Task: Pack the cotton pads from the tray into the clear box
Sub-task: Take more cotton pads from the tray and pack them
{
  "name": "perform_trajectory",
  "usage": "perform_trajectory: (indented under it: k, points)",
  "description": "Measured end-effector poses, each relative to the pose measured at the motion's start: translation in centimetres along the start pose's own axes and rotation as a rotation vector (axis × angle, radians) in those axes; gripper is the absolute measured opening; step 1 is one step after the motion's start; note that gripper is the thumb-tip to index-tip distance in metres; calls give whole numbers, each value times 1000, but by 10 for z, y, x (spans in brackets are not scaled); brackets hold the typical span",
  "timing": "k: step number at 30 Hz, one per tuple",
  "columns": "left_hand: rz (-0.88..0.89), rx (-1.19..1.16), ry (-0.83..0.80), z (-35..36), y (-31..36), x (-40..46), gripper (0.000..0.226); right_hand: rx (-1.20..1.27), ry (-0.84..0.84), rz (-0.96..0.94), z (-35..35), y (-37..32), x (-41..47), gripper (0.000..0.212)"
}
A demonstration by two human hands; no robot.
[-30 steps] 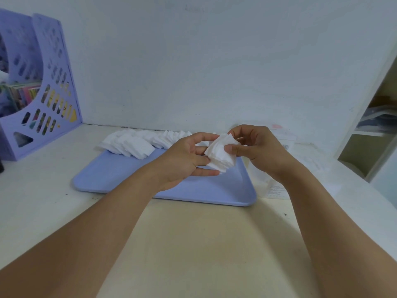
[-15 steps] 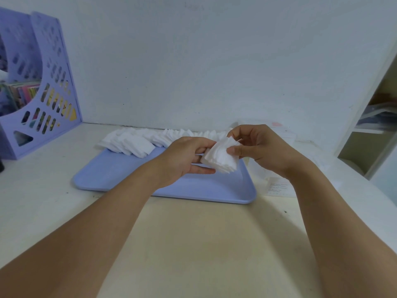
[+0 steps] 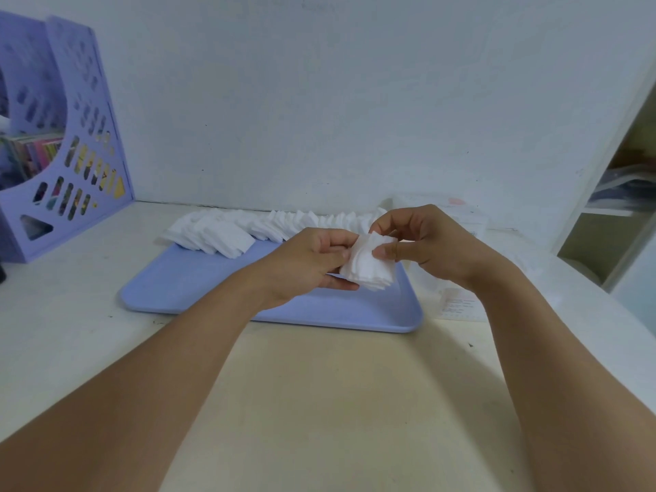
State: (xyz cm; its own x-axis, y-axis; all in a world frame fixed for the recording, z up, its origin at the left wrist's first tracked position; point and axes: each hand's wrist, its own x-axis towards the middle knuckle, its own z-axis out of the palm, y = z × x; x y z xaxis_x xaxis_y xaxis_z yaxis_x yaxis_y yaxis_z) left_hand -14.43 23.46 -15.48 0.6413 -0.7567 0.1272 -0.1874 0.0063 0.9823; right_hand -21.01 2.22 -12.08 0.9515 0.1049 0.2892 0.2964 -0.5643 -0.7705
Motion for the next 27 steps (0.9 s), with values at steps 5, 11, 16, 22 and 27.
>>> perform_trajectory:
  k: [5,11,16,22,27]
  points:
    - [17,10,16,2,1,0,34,-14,13,-20,4,4,3,17]
    - [11,-62,89,1,1,2,38,61,49,-31,5,4,3,18]
    - [-17,-166,204,1,1,4,46,102,94,-78,3,0,1,14]
    - [-38,-185,243,1,1,5,49,267,90,-103,-3,-8,-3,13]
    - [-30,-200,127,2,3,1,40,136,72,-82,10,0,6,17]
